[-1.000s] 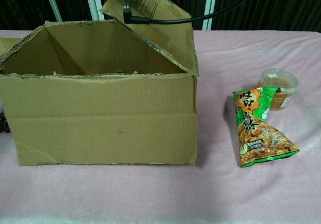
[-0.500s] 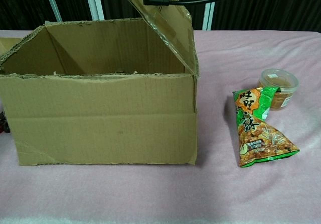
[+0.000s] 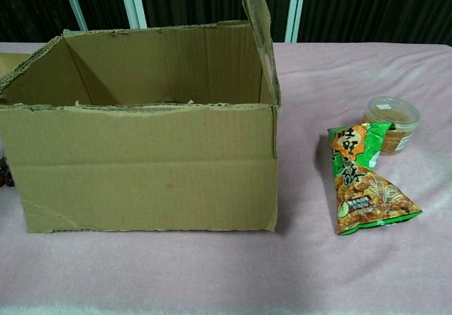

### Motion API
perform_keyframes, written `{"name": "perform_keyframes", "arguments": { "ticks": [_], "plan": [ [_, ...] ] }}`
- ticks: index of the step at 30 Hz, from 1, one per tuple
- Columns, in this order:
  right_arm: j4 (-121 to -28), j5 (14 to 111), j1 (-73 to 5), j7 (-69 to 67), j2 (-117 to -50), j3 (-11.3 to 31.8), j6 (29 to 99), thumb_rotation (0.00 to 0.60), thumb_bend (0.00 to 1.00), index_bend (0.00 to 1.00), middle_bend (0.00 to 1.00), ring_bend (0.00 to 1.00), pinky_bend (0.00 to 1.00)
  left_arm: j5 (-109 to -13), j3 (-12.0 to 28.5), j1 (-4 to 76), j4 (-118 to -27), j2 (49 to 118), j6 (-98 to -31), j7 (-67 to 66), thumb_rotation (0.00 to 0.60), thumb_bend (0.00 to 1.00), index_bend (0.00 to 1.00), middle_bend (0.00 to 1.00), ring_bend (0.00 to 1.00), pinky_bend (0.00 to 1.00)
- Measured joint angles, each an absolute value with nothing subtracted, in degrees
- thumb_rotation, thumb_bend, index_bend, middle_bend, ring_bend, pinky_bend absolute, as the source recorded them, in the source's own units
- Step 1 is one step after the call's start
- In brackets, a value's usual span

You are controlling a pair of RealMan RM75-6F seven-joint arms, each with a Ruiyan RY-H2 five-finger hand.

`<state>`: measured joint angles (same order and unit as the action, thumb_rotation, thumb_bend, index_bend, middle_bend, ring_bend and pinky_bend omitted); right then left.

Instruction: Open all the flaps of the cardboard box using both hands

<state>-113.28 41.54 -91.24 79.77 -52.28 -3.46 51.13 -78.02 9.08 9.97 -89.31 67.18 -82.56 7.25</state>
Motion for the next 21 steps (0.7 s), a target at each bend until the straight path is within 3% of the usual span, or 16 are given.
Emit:
{"name": "perform_keyframes", "arguments": {
  "ticks": [11, 21],
  "plan": [
    [-122.18, 49.19, -84.84, 75.00, -44.47, -4.93, 53.24, 0.600, 0.41, 0.29, 0.18, 0.10, 0.23, -77.93, 9.14, 9.99, -89.43, 67.27, -82.47, 6.89, 0.600, 0.15, 0.00, 0.00, 0.00, 0.00],
    [-123.83, 55.85, -76.10, 70.97, -39.36, -6.21, 55.73, 0.600, 0.40, 0.27, 0.17, 0.10, 0.23, -78.23, 9.20, 9.90, -89.17, 67.49, -83.02, 6.50, 0.600, 0.15, 0.00, 0.00, 0.00, 0.00]
  ]
}}
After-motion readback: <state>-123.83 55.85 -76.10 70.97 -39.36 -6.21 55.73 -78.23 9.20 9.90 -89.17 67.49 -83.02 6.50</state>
